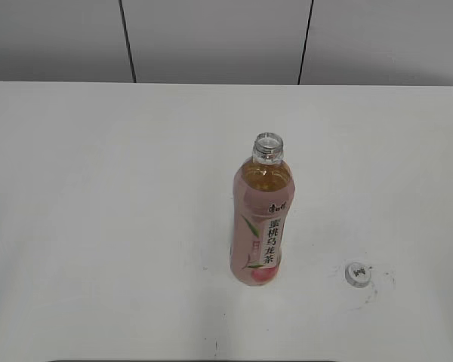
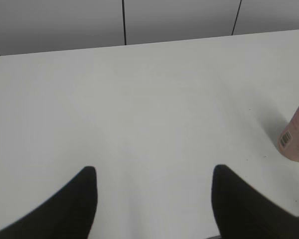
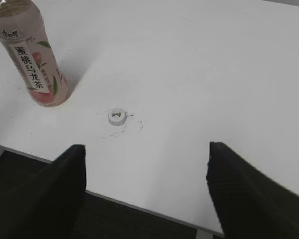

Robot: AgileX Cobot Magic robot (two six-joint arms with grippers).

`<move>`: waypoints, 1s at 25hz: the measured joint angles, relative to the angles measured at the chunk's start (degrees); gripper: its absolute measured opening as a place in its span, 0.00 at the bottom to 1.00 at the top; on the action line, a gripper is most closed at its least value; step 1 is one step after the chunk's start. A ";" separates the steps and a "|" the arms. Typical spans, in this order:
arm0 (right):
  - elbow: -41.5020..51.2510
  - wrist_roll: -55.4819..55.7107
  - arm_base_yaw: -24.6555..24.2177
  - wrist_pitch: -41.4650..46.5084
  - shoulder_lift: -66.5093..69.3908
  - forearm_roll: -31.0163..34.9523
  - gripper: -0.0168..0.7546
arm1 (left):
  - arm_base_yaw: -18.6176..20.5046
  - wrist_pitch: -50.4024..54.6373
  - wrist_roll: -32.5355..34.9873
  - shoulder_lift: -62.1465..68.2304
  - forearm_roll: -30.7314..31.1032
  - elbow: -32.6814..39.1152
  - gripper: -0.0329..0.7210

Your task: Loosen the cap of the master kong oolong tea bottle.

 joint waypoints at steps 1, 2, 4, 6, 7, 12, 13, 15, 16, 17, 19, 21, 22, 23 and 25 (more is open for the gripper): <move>0.00 0.00 0.00 0.00 0.00 0.00 0.76 | -0.05 0.00 0.00 0.00 0.00 0.00 0.62; 0.00 0.00 0.00 0.00 0.00 0.00 0.76 | -0.05 0.00 0.00 0.00 0.00 0.00 0.62; 0.00 0.00 -0.53 0.00 0.00 0.00 0.76 | 0.10 0.00 0.00 0.00 0.00 0.00 0.62; 0.00 -0.07 -2.46 0.00 0.00 0.00 0.76 | 1.09 0.00 0.00 0.00 0.00 0.00 0.62; 0.00 -0.07 -4.32 0.00 0.00 0.00 0.76 | 1.71 0.00 0.00 0.00 0.00 0.00 0.62; 0.00 -0.07 -12.23 -0.06 0.00 0.00 0.76 | 4.37 0.00 0.00 0.00 0.00 0.00 0.62; 0.00 -0.07 -12.48 -0.06 0.00 0.00 0.76 | 4.38 0.00 0.00 0.00 0.00 0.00 0.62; 0.00 -0.07 -12.50 -0.06 0.00 0.00 0.76 | 4.38 0.00 0.00 0.00 0.00 0.00 0.62; 0.00 -0.12 -12.50 -0.06 0.00 0.00 0.76 | 4.38 0.00 0.00 0.00 0.00 0.00 0.62; 0.00 -0.12 -12.50 -0.06 0.00 0.00 0.76 | 4.38 0.00 0.00 0.00 0.00 0.00 0.62; 0.00 -0.18 -12.50 -0.06 0.00 0.00 0.76 | 4.38 0.00 0.00 0.00 0.00 0.00 0.62; 0.00 -0.18 -12.50 -0.06 0.00 0.00 0.76 | 4.38 0.00 0.00 0.00 0.00 0.00 0.62; 0.00 -0.18 -12.50 -0.06 0.00 0.00 0.76 | 4.38 0.00 0.00 0.00 0.00 0.00 0.62; 0.00 -0.18 -12.50 -0.06 0.00 0.00 0.76 | 4.38 0.00 0.00 0.00 0.00 0.00 0.62; 0.00 -0.18 -12.50 -0.06 0.00 0.00 0.76 | 4.38 0.00 0.00 0.00 0.00 0.00 0.62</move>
